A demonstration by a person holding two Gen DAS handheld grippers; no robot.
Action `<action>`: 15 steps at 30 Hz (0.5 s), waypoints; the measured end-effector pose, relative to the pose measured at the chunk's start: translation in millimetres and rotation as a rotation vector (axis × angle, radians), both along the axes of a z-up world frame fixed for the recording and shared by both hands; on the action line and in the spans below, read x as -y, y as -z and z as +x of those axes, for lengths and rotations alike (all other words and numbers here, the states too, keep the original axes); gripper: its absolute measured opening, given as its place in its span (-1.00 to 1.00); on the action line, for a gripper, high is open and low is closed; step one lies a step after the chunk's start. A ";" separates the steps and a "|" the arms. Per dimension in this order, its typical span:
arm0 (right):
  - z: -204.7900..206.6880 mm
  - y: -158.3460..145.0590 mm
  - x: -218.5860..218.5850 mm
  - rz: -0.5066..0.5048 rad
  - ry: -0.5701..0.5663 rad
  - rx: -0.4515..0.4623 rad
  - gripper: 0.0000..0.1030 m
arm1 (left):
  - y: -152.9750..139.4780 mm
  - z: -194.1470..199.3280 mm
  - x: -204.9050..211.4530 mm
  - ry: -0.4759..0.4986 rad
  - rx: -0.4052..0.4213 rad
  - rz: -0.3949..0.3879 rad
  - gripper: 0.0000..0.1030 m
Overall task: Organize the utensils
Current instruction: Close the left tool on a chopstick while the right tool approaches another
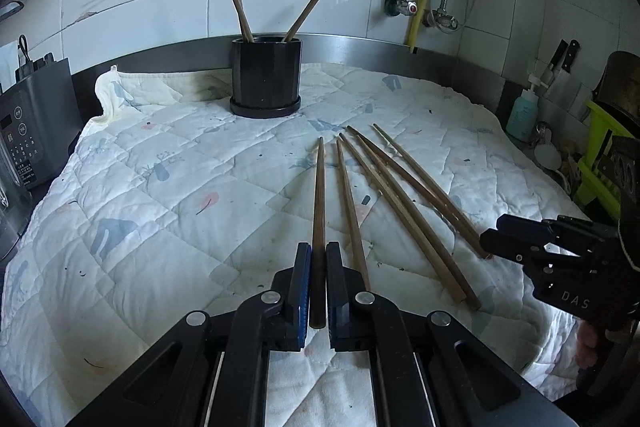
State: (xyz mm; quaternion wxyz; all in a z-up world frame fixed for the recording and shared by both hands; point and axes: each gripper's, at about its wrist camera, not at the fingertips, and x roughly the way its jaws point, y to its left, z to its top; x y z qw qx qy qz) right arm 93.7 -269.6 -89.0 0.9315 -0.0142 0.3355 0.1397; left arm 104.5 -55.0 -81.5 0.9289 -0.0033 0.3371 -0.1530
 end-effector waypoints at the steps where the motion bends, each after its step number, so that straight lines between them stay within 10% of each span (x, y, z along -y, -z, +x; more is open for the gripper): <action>1: 0.4 1.0 0.2 0.003 0.003 0.000 -0.26 | -2.7 0.2 -0.3 -0.002 0.004 -0.003 -0.87; 15: 0.7 12.3 -10.4 0.007 0.015 0.032 -0.54 | -16.0 2.4 -1.4 -0.010 0.022 -0.017 -0.87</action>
